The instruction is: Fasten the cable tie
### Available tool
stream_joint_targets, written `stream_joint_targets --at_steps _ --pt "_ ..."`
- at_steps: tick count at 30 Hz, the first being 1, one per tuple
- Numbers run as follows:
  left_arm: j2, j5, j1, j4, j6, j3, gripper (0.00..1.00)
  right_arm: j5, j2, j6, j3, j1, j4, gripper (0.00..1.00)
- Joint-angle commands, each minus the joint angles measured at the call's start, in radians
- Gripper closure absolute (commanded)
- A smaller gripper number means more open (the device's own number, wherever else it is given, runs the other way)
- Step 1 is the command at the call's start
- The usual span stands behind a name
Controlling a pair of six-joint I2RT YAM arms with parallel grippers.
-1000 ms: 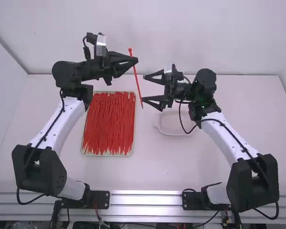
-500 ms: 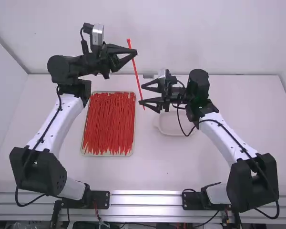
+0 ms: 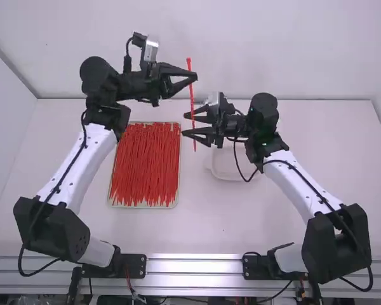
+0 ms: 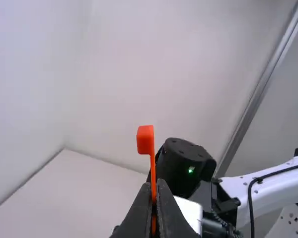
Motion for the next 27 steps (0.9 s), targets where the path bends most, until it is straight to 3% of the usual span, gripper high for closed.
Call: stream_joint_targets --at_steps 1,10,12,15,19,27 --pt "-0.022 0.009 -0.006 0.010 0.074 0.021 0.99 -0.009 0.003 0.041 0.030 -0.018 0.006 1.00" --pt "-0.022 0.007 0.001 0.012 0.085 0.021 0.96 -0.006 0.003 0.041 0.030 -0.024 -0.012 1.00" --pt "-0.022 0.006 0.001 0.014 0.091 0.021 0.88 -0.006 0.003 0.041 0.030 -0.024 -0.012 1.00" --pt "-0.022 0.006 0.010 0.052 0.088 0.021 0.67 -0.006 0.003 0.038 0.030 -0.026 -0.008 1.00" --pt "-0.022 0.006 0.006 0.106 0.057 0.021 0.60 -0.006 0.003 0.037 0.030 -0.027 -0.009 1.00" --pt "-0.022 0.007 0.014 0.125 0.056 0.021 0.62 -0.006 0.003 0.038 0.030 -0.035 -0.010 1.00"
